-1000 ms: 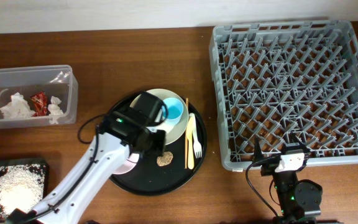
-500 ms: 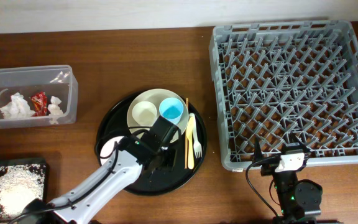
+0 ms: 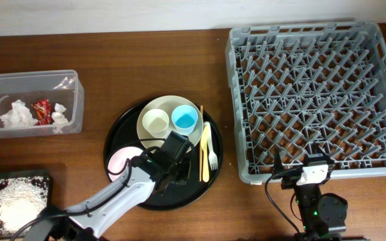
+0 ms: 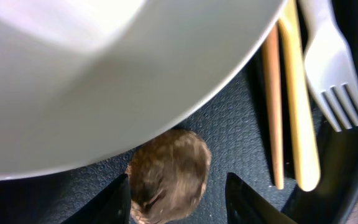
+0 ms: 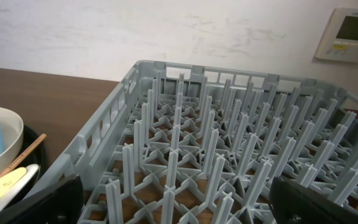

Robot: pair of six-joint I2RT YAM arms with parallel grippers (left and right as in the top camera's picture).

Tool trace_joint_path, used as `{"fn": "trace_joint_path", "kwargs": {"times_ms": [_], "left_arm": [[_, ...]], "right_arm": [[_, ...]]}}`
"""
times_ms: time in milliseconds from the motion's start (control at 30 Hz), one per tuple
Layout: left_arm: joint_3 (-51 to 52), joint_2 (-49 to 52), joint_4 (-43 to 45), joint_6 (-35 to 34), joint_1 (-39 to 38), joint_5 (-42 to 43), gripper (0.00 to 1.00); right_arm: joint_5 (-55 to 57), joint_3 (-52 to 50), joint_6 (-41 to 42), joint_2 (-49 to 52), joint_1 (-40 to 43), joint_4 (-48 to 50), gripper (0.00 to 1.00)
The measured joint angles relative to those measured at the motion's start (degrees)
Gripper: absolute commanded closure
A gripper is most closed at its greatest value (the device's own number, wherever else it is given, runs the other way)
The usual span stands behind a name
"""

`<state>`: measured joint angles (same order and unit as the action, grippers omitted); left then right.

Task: Sort waste into correct bins and load items into the dishwasher rack
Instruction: 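Lower the left gripper onto the brown round food item and grasp it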

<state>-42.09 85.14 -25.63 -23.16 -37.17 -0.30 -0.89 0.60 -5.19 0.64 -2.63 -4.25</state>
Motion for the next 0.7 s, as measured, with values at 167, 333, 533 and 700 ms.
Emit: {"fn": "trace_joint_path", "kwargs": {"times_ms": [167, 333, 533, 700], "left_arm": [[0.1, 1.7, 0.9, 0.0, 0.0, -0.2, 0.52], [0.1, 1.7, 1.0, 0.2, 0.0, -0.2, 0.34], [0.2, 1.7, 1.1, 0.4, 0.0, -0.2, 0.46], [0.2, 1.7, 1.0, 1.5, 0.0, 0.1, 0.52]], "right_arm": [[0.0, 0.0, 0.1, 0.0, 0.0, 0.0, 0.01], [0.0, 0.0, 0.0, 0.0, 0.0, 0.0, 0.02], [0.0, 0.0, 0.0, 0.0, 0.0, 0.0, 0.02], [0.0, 0.0, 0.0, 0.0, 0.0, 0.0, 0.01]]}}
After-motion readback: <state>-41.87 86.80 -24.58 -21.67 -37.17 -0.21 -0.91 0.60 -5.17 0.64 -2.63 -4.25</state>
